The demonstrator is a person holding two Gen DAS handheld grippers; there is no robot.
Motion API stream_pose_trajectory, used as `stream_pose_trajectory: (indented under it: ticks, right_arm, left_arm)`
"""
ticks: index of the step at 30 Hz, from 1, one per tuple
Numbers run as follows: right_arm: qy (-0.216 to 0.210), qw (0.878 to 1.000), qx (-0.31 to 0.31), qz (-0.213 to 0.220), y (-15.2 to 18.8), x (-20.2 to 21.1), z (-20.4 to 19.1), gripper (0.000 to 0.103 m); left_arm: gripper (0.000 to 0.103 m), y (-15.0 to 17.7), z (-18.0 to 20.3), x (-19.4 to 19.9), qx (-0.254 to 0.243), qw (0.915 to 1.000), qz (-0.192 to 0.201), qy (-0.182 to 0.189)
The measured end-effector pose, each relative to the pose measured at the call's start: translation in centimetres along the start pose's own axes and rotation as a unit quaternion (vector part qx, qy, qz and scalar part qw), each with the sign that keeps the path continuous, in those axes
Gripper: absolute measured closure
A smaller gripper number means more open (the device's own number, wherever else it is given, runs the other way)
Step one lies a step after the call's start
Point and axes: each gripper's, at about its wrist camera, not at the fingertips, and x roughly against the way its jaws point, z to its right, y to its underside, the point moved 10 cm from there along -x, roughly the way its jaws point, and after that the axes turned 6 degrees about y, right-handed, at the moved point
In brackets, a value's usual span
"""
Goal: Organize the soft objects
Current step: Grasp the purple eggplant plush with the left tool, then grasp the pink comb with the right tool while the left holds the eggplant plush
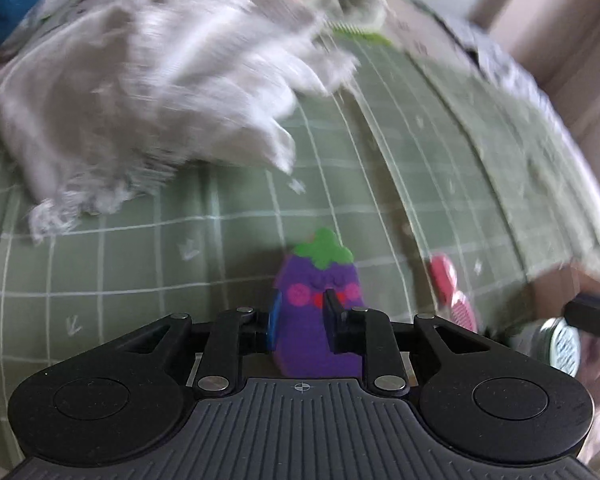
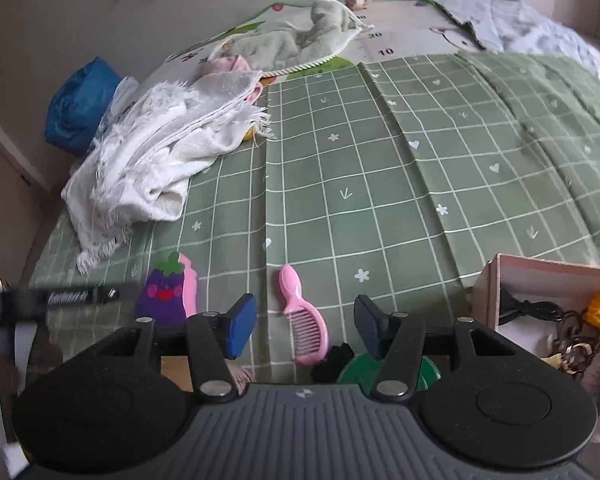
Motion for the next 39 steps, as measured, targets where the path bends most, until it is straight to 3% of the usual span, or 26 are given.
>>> stream_pose_trajectory:
  ticks: [2, 5, 7, 10, 12, 13, 17, 20, 24, 28, 30, 33, 39]
  right_arm:
    - [0.009, 1.000, 0.008, 0.000, 0.5, 0.4, 0.3, 0.049]
    - [0.000, 1.000, -0.009, -0.013, 1.2, 1.0, 1.2, 0.049]
    - [-0.006, 1.000, -0.012, -0.015, 1.5, 1.5, 1.6, 0.049]
    - [-0.005, 1.000, -0.009, -0.009, 1.6, 1.8, 2.3, 0.049]
    - [-0.006, 1.000, -0.013, -0.012, 1.6, 1.7, 2.8, 0.049]
    - [-0.006, 1.000, -0.014, -0.012, 1.6, 1.6, 3.0, 0.049]
    - [-0.005, 1.000, -0.019, -0.011, 1.4, 1.3, 3.6, 0.049]
    - [-0.010, 1.000, -0.024, -0.014, 1.4, 1.0, 3.5, 0.049]
    - [-0.008, 1.000, -0.004, -0.008, 1.4, 1.3, 3.0, 0.049]
    - [0.013, 0.999, 0.033, -0.005, 0.1, 0.9, 2.4, 0.049]
    - [0.014, 0.999, 0.038, -0.028, -0.5, -0.4, 1.9, 0.049]
    - [-0.021, 0.995, 0.024, -0.093, -0.6, -3.1, 0.5, 0.049]
    - [0.022, 0.988, 0.030, -0.148, 0.0, -8.7, -1.3, 0.054]
  left_arm:
    - [0.075, 0.3, 1.0, -1.2, -0.020, 0.9996, -0.015, -0.016]
    - [0.054, -0.2, 2.3, -1.9, -0.030, 0.9993, -0.014, -0.015]
    - [0.031, -0.4, 2.9, -2.4, -0.021, 0.9995, -0.021, -0.005]
    - [0.014, -0.3, 3.7, -2.8, -0.017, 0.9994, -0.026, 0.015]
    - [0.016, -0.6, 3.7, -2.2, 0.002, 0.9995, -0.011, 0.030]
    - [0.023, -0.9, 3.3, -1.5, 0.011, 0.9996, -0.001, 0.026]
    - [0.027, -2.0, 1.5, 0.2, -0.027, 0.9975, 0.026, -0.060]
    - [0.027, -0.9, 1.3, -1.2, 0.001, 0.9990, -0.010, -0.045]
    - [0.025, 0.9, 2.0, -3.8, -0.001, 0.9978, -0.054, -0.038]
    - [0.023, 1.6, 1.5, -4.4, 0.003, 0.9979, -0.056, -0.033]
    - [0.023, 1.8, 1.3, -4.2, 0.001, 0.9989, -0.046, -0.013]
    - [0.024, 2.4, 0.9, -3.4, -0.005, 0.9990, -0.041, 0.018]
    - [0.025, 1.6, -1.7, 0.2, 0.000, 0.9998, -0.010, 0.015]
